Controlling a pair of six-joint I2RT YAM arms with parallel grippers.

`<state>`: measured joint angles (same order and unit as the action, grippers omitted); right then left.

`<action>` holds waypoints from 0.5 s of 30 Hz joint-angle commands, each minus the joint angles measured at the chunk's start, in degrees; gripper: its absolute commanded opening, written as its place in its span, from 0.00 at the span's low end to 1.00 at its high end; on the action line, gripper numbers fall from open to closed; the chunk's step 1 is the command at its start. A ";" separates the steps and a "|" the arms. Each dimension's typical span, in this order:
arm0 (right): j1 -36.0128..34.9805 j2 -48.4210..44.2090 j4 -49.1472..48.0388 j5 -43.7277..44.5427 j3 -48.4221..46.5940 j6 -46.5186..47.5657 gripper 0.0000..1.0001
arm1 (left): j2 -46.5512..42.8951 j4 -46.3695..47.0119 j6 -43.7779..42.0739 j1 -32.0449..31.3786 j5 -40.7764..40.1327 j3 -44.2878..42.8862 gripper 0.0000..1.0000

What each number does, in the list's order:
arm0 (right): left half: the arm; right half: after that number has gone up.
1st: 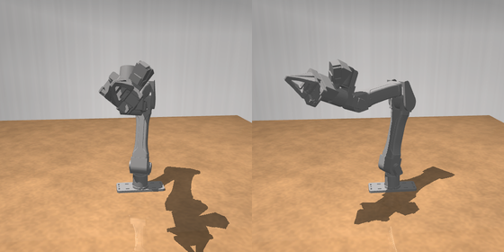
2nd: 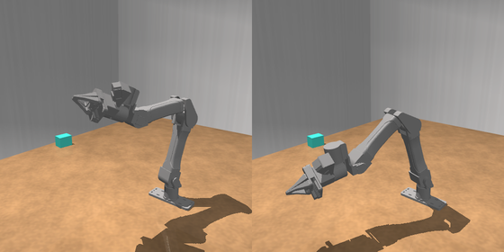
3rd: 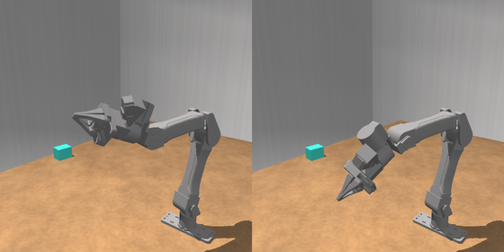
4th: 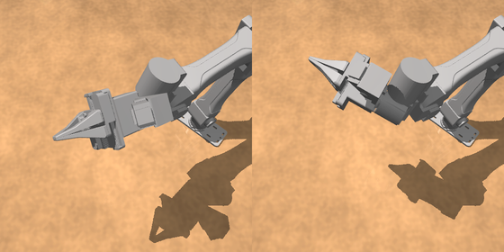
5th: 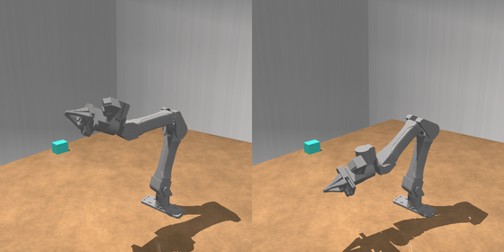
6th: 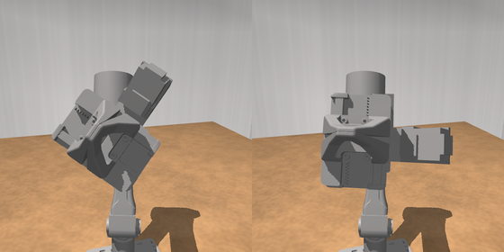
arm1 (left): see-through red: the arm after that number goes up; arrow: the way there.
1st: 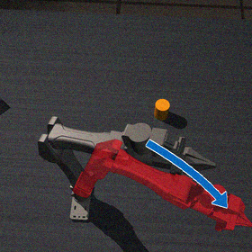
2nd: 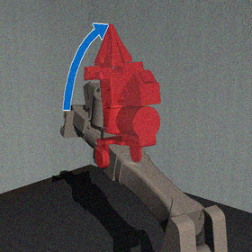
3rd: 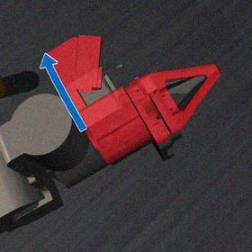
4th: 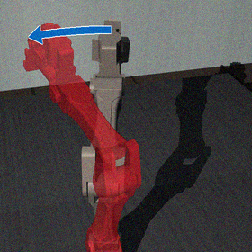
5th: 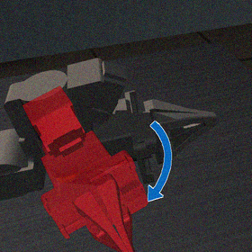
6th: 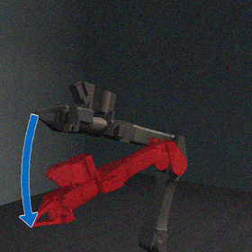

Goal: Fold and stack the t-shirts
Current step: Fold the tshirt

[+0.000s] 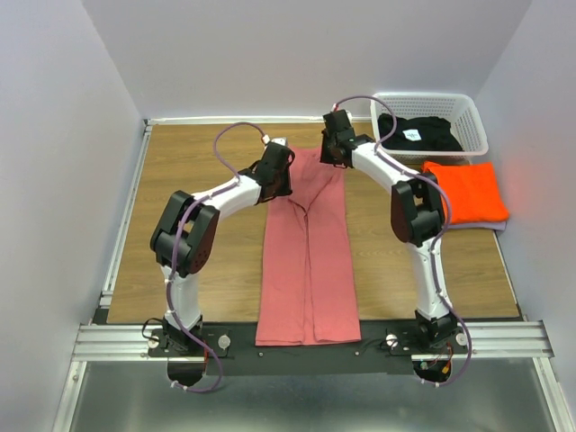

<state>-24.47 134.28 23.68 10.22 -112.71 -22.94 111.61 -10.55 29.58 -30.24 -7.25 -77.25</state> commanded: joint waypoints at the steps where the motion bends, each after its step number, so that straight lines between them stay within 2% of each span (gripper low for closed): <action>1: 1.53 -6.92 -1.70 -5.29 4.77 -2.11 0.31 | -6.57 -1.93 -1.37 -0.43 -4.09 -1.67 0.34; 6: 3.46 -7.98 -4.43 -9.69 9.43 -4.83 0.26 | -7.46 -1.15 -1.46 -1.40 0.64 -1.94 0.26; 10: 4.69 -7.02 -6.19 -12.23 10.93 -6.24 0.25 | -4.22 0.00 -1.46 -2.54 5.22 -2.73 0.10; 15: 5.92 -4.65 -7.24 -12.94 11.54 -7.20 0.24 | 0.88 1.23 -1.55 -2.54 6.89 -2.55 0.08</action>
<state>-19.18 127.59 18.83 -0.01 -101.89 -28.45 108.38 -9.69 28.53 -32.42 -3.53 -79.33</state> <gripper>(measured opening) 0.241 0.083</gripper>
